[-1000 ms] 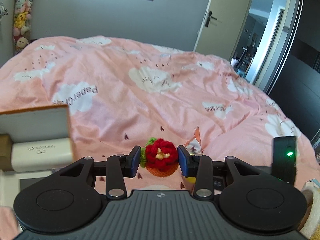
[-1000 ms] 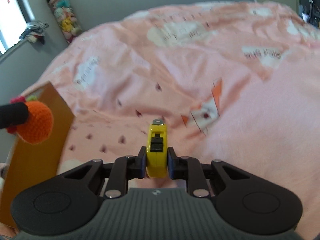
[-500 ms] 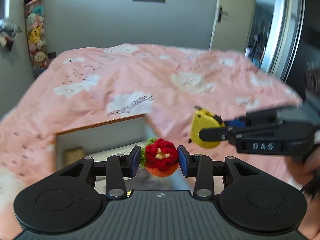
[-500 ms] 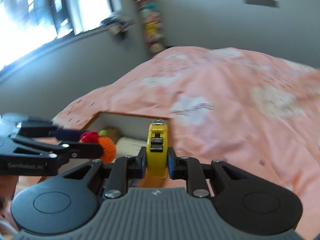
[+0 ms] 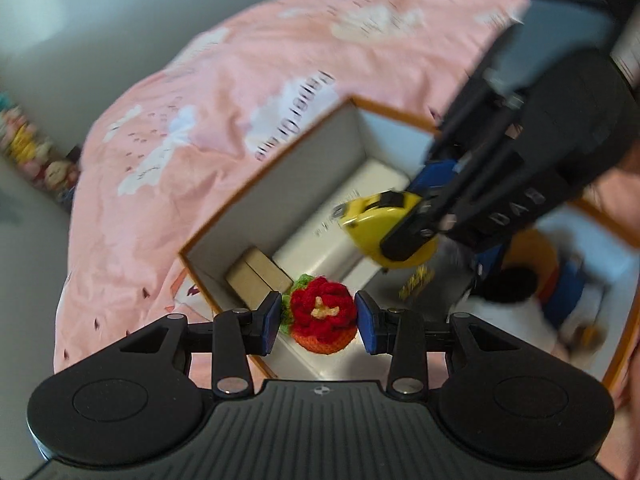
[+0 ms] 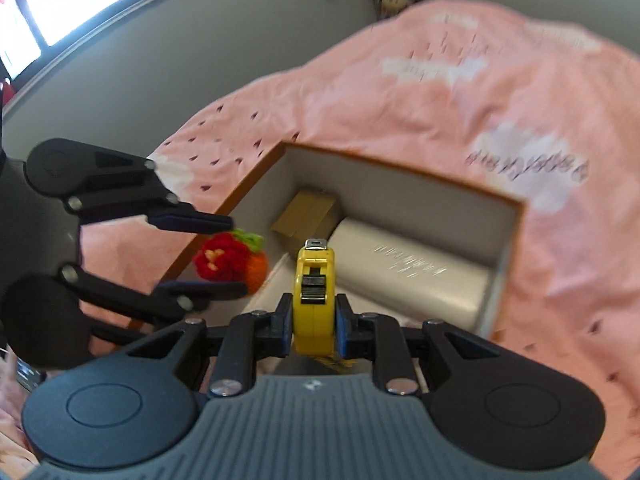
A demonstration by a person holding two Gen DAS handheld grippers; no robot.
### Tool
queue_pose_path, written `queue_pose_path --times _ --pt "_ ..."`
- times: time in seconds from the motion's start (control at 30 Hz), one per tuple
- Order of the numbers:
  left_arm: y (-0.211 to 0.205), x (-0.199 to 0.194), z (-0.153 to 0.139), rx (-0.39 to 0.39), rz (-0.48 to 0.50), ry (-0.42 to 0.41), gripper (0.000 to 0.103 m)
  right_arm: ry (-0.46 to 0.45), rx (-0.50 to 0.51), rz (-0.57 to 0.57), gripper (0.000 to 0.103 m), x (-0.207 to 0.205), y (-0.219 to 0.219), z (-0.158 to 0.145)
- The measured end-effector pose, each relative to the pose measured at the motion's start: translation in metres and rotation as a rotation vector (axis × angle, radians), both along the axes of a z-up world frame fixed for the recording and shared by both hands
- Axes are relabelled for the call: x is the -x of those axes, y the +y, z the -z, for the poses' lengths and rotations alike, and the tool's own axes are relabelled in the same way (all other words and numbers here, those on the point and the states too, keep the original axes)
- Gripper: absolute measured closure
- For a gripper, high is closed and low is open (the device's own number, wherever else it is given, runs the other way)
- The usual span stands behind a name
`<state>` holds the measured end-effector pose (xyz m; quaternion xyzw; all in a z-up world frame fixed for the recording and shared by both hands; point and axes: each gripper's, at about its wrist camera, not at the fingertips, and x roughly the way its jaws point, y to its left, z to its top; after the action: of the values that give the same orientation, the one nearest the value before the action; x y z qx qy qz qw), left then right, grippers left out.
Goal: Organize objects
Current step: 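Lower the flower and tape measure into the box and open both grippers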
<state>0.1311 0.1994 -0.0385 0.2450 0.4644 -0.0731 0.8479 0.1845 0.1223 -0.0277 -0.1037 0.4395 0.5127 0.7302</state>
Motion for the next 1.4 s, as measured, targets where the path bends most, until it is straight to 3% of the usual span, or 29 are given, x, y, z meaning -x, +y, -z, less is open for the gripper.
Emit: queue_pose_path --times 0.17,0.43,0.63,0.97,1.0,1.1,1.27,1.4 --pt "0.003 -0.003 0.02 -0.083 0.104 0.086 0.058 0.168 0.023 0.009 0.081 -0.008 0.02 0.022" --pt "0.006 -0.009 0.044 -0.17 0.181 0.186 0.058 0.299 0.054 0.008 0.081 -0.01 0.042 0.054" --pt "0.006 -0.009 0.051 -0.194 0.214 0.225 0.057 0.355 0.071 0.015 0.081 -0.01 0.048 0.07" --pt "0.008 0.0 0.058 -0.217 0.222 0.249 0.049 0.285 0.092 0.008 0.075 0.001 0.047 0.052" --pt "0.009 0.001 0.057 -0.212 0.217 0.244 0.045 0.266 0.093 0.008 0.069 0.002 0.047 0.049" --pt "0.011 0.006 0.052 -0.195 0.208 0.23 0.032 0.217 0.099 0.01 0.066 -0.001 0.042 0.043" --pt "0.016 0.016 0.04 -0.191 0.198 0.21 0.024 0.189 0.086 0.018 0.06 -0.002 0.036 0.032" --pt "0.023 0.025 0.023 -0.112 0.159 0.178 0.015 0.125 0.079 0.029 0.051 0.001 0.031 0.019"
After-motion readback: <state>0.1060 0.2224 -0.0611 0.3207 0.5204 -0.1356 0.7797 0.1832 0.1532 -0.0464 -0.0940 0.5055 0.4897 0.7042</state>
